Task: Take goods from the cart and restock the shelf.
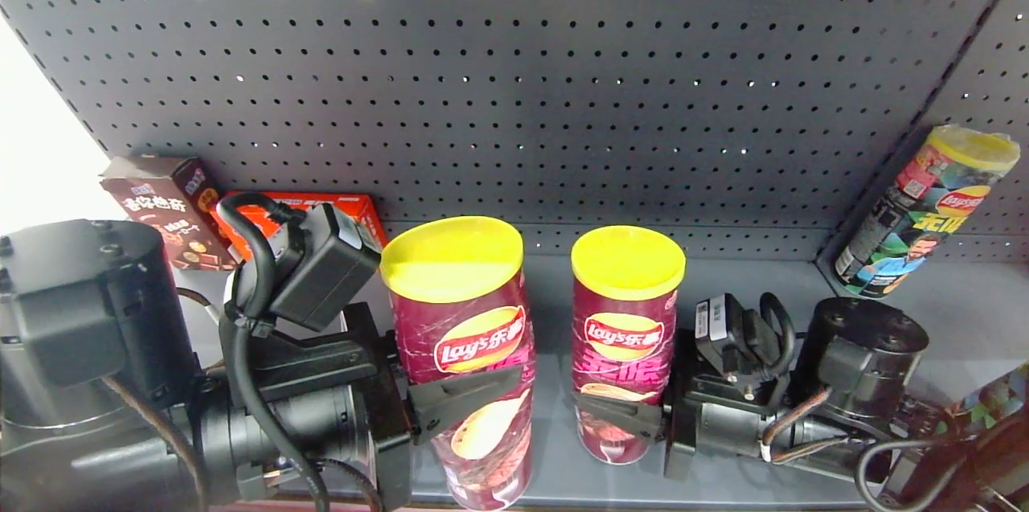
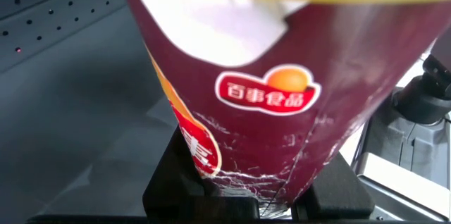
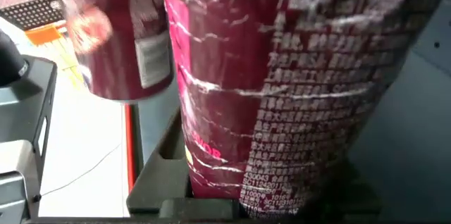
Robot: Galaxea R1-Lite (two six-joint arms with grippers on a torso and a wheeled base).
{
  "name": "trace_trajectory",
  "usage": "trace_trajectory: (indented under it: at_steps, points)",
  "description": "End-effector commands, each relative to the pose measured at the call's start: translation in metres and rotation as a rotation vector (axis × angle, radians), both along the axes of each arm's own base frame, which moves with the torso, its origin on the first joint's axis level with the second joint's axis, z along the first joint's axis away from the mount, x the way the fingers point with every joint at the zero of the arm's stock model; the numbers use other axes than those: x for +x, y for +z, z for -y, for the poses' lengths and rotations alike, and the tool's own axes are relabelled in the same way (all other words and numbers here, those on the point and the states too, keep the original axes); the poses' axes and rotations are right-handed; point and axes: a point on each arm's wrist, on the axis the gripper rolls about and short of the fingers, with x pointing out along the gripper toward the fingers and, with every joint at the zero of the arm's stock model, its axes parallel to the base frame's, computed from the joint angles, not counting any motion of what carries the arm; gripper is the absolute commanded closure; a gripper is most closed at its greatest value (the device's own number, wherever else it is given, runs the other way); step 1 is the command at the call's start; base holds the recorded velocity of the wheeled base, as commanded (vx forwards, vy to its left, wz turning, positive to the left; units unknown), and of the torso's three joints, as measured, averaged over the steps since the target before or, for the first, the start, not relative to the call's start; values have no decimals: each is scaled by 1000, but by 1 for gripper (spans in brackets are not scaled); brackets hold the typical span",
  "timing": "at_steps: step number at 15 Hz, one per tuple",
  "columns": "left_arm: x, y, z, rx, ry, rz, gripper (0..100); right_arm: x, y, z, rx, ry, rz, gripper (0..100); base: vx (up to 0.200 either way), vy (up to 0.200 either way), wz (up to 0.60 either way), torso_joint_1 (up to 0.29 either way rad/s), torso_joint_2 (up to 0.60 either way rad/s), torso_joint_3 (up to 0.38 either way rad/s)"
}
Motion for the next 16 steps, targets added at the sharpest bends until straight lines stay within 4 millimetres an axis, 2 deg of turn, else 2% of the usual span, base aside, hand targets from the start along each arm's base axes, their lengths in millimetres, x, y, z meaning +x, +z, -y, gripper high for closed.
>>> trace_trajectory:
  at_steps: [1, 2, 3, 6, 10, 13, 16]
  points:
    - [0, -1, 0, 2, -1, -3, 100, 1, -5, -1, -13, 1, -14, 100, 0, 0, 0, 0, 0, 0]
    - [-1, -1, 0, 2, -4, -4, 100, -2, -8, 1, -21, 2, -23, 100, 0, 0, 0, 0, 0, 0]
    - [0, -1, 0, 3, -4, -5, 100, -4, -10, 3, -29, -1, -27, 0, 0, 0, 0, 0, 0, 0]
    - [-1, -2, 0, 5, -2, -7, 100, -9, -8, 9, -29, -15, -27, 0, 0, 0, 0, 0, 0, 0]
    - [-1, -3, 0, 8, -4, -7, 100, -22, 2, 31, -20, -55, -9, 0, 0, 0, 0, 0, 0, 0]
    - [-2, -4, 0, 10, -6, -7, 100, -45, 18, 51, 12, -69, 35, 0, 0, 0, 0, 0, 0, 0]
    - [-2, -4, -1, 11, -8, -6, 100, -78, 37, 73, 55, -71, 95, 0, 0, 0, 0, 0, 0, 0]
